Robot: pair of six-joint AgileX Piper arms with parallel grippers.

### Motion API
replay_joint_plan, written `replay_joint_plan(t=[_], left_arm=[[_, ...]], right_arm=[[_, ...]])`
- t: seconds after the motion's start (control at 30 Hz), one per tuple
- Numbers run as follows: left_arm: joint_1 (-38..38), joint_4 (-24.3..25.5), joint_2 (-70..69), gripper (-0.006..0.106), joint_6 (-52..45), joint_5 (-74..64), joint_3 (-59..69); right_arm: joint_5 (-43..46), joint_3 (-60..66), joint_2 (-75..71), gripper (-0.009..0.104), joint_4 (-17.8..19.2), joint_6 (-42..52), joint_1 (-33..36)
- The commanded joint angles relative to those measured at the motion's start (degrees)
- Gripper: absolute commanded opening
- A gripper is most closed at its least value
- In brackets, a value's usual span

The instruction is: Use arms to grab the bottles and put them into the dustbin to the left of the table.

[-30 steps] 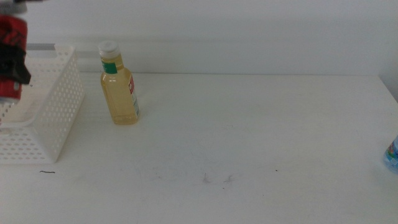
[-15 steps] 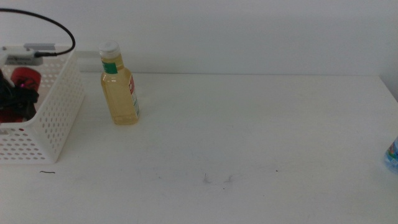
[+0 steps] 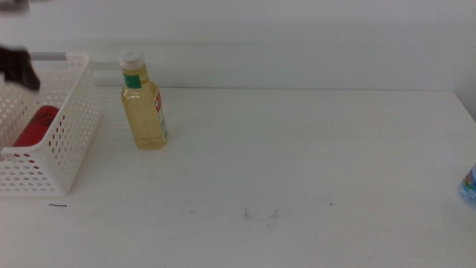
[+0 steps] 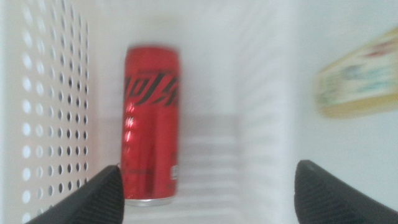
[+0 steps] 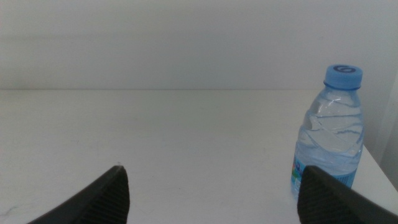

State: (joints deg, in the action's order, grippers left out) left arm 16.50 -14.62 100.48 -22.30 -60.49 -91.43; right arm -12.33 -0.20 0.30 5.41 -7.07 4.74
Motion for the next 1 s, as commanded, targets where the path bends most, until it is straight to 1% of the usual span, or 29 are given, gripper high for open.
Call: replay_joint_plan(t=[0.0,0.1,0.17,0.23,0.33,0.4,0.43,0.5,0.57,0.6,0.67,0.83,0.97], left_arm=[[-2.6,-1.2,-7.5,0.094,0.4,-0.6,2.4],[-7.8,0.8,-17.7,0.093,4.9,7.7,11.2],[-11.9,2.0,-24.8,0.093,8.8,14.9,20.2],[-17.0,4.7,-32.5,0.093,13.9,23.6,29.4],[-24.0,11.6,-41.1,0.093,21.9,41.3,45.6],[-27.4,17.0,-44.4,0.093,27.1,56.9,57.4],[-27.9,18.2,-44.8,0.092,28.0,65.9,63.1],[-28.1,17.2,-43.5,0.09,28.1,84.3,73.1],[-28.0,14.9,-40.1,0.088,26.6,97.3,79.1],[-28.0,13.9,-37.7,0.087,25.5,102.2,80.9],[-28.0,13.6,-32.7,0.086,25.2,106.7,81.6],[-28.0,15.2,-22.7,0.086,27.4,113.1,79.6],[-28.0,15.1,-15.5,0.087,27.8,116.3,76.6]], right_arm=[[0.6,0.2,-0.3,0.087,0.3,0.2,-0.2],[0.6,0.2,-0.3,0.087,0.3,0.2,-0.2],[0.6,0.2,-0.3,0.087,0.3,0.2,-0.2],[0.6,0.2,-0.3,0.087,0.3,0.2,-0.2],[0.6,0.2,-0.3,0.087,0.3,0.2,-0.2],[0.6,0.2,-0.3,0.087,0.3,0.2,-0.2],[0.6,0.2,-0.3,0.087,0.3,0.2,-0.2],[0.6,0.2,-0.3,0.087,0.3,0.2,-0.2],[0.6,0.2,-0.3,0.087,0.3,0.2,-0.2],[0.6,0.2,-0.3,0.087,0.3,0.2,-0.2],[0.6,0.2,-0.3,0.087,0.3,0.2,-0.2],[0.6,0.2,-0.3,0.087,0.3,0.2,-0.2],[0.6,0.2,-0.3,0.087,0.3,0.2,-0.2]])
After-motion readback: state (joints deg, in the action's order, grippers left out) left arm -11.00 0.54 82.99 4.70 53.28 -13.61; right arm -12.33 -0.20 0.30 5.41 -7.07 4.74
